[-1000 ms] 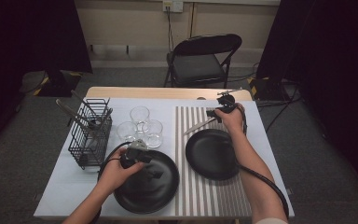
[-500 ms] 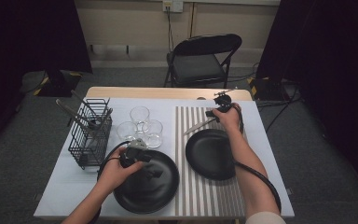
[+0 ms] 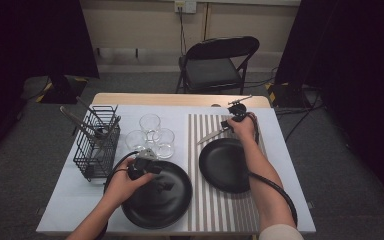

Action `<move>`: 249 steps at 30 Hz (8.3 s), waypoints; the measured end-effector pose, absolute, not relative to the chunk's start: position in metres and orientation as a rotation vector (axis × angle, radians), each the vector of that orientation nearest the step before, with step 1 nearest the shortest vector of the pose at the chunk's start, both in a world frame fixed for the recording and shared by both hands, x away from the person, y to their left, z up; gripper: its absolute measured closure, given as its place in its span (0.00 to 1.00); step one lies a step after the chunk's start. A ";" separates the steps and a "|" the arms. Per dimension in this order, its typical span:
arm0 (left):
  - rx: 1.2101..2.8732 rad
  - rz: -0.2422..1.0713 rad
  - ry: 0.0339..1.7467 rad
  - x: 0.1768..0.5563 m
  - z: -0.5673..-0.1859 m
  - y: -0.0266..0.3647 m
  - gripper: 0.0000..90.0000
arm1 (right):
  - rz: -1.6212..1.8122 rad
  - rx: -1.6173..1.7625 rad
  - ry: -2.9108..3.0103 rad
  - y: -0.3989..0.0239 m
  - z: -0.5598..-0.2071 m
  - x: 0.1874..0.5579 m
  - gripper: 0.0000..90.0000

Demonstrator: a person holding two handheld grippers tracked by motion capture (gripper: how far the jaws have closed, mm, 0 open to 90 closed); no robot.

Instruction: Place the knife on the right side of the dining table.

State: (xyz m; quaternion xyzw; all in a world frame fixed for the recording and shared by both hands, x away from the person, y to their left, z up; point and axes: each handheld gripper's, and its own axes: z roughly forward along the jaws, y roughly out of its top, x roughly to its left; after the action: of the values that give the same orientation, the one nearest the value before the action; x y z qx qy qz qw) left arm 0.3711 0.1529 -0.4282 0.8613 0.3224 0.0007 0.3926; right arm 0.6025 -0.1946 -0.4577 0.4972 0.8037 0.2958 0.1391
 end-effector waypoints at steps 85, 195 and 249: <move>2.200 0.021 0.810 0.369 -0.427 0.153 0.21 | 0.819 1.552 2.221 -0.231 -0.457 0.582 0.79; 2.179 0.030 0.768 0.363 -0.419 0.150 0.22 | 1.130 1.407 2.268 -0.213 -0.398 0.458 0.22; 2.164 0.100 0.789 0.365 -0.412 0.164 0.21 | 1.223 1.311 2.374 -0.193 -0.425 0.404 0.22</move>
State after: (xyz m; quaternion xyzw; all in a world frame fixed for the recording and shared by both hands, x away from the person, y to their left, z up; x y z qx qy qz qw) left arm 0.3649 0.1636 -0.4124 0.8577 0.3129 0.0397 0.4061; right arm 0.4044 -0.1934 -0.4248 0.4391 0.7953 0.4096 0.0831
